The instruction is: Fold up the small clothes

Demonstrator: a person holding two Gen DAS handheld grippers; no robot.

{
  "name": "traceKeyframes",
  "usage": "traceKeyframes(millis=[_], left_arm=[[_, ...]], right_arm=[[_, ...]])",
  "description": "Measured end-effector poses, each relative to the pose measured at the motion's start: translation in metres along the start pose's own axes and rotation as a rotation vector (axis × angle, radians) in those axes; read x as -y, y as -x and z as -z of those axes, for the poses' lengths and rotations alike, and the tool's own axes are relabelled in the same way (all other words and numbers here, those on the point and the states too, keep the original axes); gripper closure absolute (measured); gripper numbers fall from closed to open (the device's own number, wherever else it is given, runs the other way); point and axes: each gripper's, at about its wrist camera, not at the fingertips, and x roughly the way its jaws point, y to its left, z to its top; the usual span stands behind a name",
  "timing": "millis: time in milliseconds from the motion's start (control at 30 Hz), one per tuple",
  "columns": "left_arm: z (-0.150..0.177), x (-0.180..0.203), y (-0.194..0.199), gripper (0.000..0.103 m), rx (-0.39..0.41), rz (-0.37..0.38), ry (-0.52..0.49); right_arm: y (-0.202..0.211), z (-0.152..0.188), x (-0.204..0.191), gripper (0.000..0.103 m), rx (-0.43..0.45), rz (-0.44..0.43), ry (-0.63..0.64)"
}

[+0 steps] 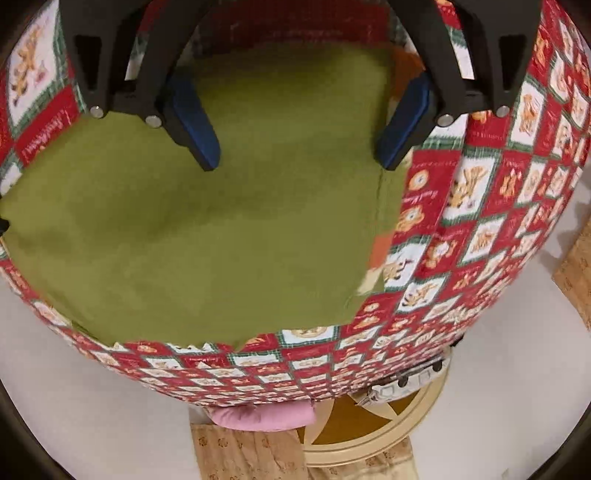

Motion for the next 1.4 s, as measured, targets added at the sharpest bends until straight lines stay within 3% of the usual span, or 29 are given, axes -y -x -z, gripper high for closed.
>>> traceKeyframes(millis=[67,200,367,533,633,667,833,900,1067,1167,1267,1333,1400], left_arm=[[0.004,-0.017,0.002,0.004,-0.023,0.008,0.044],[0.017,-0.055,0.015,0.005,-0.046,0.069,0.172],[0.023,-0.076,0.018,0.005,-0.017,-0.001,0.261],[0.027,-0.083,0.005,0.005,-0.053,0.024,0.405],[0.036,-0.083,0.005,0.005,-0.068,0.068,0.474],[0.038,-0.082,0.004,0.005,-0.072,0.081,0.487],[0.040,-0.066,0.009,0.004,-0.029,0.080,0.502],[0.040,-0.063,0.012,0.004,-0.003,0.135,0.544],[0.033,-0.047,0.011,0.002,0.017,0.177,0.595],[0.025,-0.050,0.007,0.002,0.047,0.196,0.651],[0.018,-0.061,-0.002,0.003,0.067,0.232,0.771],[0.012,-0.063,-0.008,0.011,0.082,0.267,0.836],[0.003,-0.058,-0.010,0.020,0.077,0.226,0.813]], right_arm=[[0.004,0.003,0.004,0.080,-0.004,-0.005,-0.012],[0.029,-0.005,0.000,0.081,0.007,0.037,-0.023],[0.055,-0.037,-0.056,0.081,0.133,-0.136,0.028],[0.007,-0.075,-0.126,0.081,0.102,-0.282,0.017],[-0.034,-0.070,-0.155,0.082,0.013,-0.269,0.073],[-0.037,-0.065,-0.159,0.081,0.036,-0.255,0.088],[-0.018,-0.063,-0.145,0.082,0.078,-0.286,0.046],[-0.008,-0.060,-0.142,0.082,0.109,-0.306,0.045],[-0.025,-0.052,-0.153,0.081,0.068,-0.287,0.074],[-0.025,-0.050,-0.152,0.081,0.072,-0.284,0.079],[-0.024,-0.049,-0.148,0.081,0.073,-0.302,0.063],[-0.024,-0.048,-0.147,0.081,0.074,-0.306,0.059],[-0.024,-0.047,-0.147,0.081,0.076,-0.302,0.063]])
